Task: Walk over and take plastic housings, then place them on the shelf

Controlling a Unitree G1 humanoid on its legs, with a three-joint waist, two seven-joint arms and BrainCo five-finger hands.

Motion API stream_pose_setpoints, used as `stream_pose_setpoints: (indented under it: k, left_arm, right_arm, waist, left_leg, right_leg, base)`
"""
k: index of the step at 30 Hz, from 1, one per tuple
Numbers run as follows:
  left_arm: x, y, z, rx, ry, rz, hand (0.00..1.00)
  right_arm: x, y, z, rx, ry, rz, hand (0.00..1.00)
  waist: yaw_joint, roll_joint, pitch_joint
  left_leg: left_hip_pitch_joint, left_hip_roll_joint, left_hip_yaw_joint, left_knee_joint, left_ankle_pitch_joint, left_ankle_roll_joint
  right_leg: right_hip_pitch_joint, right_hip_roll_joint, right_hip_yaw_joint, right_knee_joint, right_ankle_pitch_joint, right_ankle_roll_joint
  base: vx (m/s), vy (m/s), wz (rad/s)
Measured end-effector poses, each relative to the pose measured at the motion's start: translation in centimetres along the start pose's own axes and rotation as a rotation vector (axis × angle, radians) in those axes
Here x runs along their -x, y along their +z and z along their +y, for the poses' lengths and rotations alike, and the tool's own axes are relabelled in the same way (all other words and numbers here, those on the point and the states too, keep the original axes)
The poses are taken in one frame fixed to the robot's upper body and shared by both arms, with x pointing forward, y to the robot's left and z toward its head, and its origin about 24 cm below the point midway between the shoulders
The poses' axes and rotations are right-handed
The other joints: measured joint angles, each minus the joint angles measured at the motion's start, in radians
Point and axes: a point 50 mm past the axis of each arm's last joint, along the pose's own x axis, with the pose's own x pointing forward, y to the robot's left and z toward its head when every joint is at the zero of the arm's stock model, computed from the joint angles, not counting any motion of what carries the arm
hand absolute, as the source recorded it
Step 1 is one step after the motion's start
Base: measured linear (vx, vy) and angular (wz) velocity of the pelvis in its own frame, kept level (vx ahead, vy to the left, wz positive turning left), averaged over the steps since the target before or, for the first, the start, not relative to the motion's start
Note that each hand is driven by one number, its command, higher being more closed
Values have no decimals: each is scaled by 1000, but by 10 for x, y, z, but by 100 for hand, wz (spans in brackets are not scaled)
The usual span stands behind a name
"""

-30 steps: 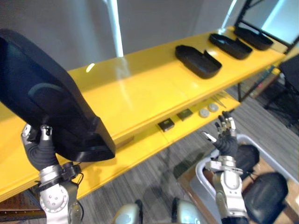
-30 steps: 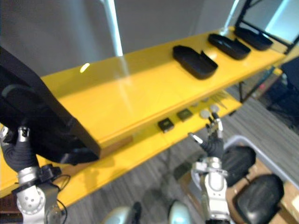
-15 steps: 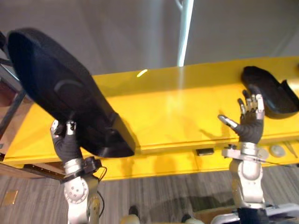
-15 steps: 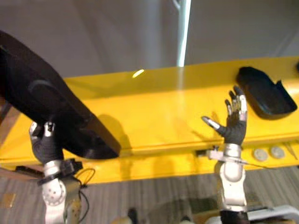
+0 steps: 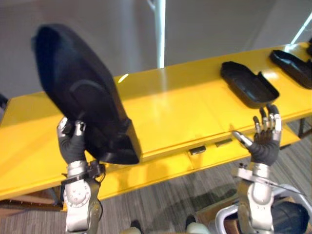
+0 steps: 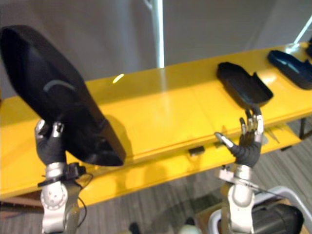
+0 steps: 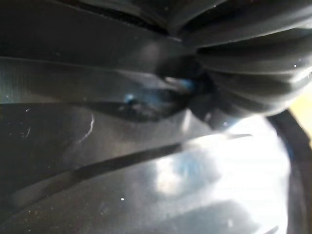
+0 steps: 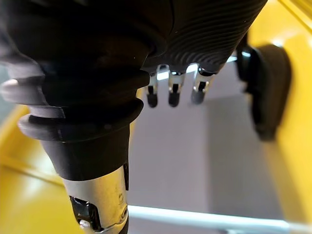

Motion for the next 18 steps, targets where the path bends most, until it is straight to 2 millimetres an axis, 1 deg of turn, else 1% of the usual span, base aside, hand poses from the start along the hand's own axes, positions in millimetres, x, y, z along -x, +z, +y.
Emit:
stream_pose_setpoints:
  k: [2,3,4,5,6,7,9,10,11,13,14,16,18]
  left_arm:
    - [-20,-3,-8,15,-27,13,100]
    - [-29,-6,-10,22,-24,40,100]
    - [-33,-9,-10,26,-21,60,100]
    - [-42,-18,-9,14,-10,110,100]
    - [-50,-31,-6,7,21,184,100]
    - [-54,-38,-3,1,36,224,100]
    - [-66,-65,13,-31,120,378,100]
    - [-68,-71,18,-38,144,412,100]
    - [-73,-78,25,-55,183,457,100]
    - [-82,-87,30,-54,229,527,100]
    - [-87,-91,31,-71,256,570,100]
    - [-93,-96,36,-101,288,624,100]
    - [-100,-98,34,-93,307,667,100]
  right_arm:
    - [0,0,0,-4,47,4,0]
    - [0,1,2,-4,78,5,0]
    - [0,1,3,-4,92,7,0]
    - [0,1,4,-2,116,19,0]
    - [0,-1,4,-11,140,37,0]
    - [1,-1,5,-23,155,46,0]
    - [1,-4,8,-49,212,77,0]
    - [1,-4,9,-56,225,82,0]
    - [3,-5,12,-75,254,94,0]
    - [7,-7,15,-89,289,115,0]
    - [11,-10,18,-106,313,139,0]
    - [14,-12,25,-134,357,157,0]
    - [16,-14,31,-163,386,180,0]
  waist:
    - [-13,6,1]
    - [-27,9,1]
    - [-30,12,2]
    - [-37,16,4]
    - [-48,22,2]
    - [-55,24,2]
    - [-84,32,6]
    - [-87,34,7]
    - [-100,35,8]
    - [-118,41,14]
    - [-133,45,16]
    - [-143,52,20]
    - [-150,58,37]
  left_leg:
    - [16,0,24,0,-3,1]
    - [20,0,34,0,-5,3]
    - [21,0,39,0,-5,3]
    - [31,1,60,-1,-7,4]
    - [35,2,76,0,-11,4]
    - [36,2,83,0,-11,4]
    - [35,1,108,0,-11,4]
    - [36,2,119,0,-11,4]
    - [36,2,134,0,-11,4]
    - [35,2,142,0,-11,4]
    - [36,2,144,0,-11,4]
    - [36,3,161,-1,-11,4]
    - [32,1,172,-2,-11,4]
  right_leg:
    - [0,3,29,-5,9,0]
    - [-1,6,44,-15,20,-1]
    - [-1,7,49,-21,24,0]
    - [-3,12,70,-29,32,0]
    - [-4,16,86,-40,43,0]
    - [-6,17,95,-45,48,0]
    - [-18,21,122,-58,66,0]
    - [-22,23,131,-62,71,-1]
    - [-28,26,149,-72,81,0]
    - [-33,27,158,-74,86,-1]
    - [-34,28,161,-74,87,-1]
    - [-44,31,177,-75,92,0]
    - [-52,31,188,-85,102,0]
  base:
    - [-18,16,-39]
    - [-23,11,-31]
    - [-34,8,-40]
    - [-43,4,-44]
    - [-46,3,-44]
    - [-51,1,-36]
    - [-69,-4,-33]
    - [-78,-12,-40]
    - [-69,-19,-39]
    - [-48,-25,-20]
    - [-33,-18,-3]
    - [-44,-21,-20]
    - [-57,-28,-20]
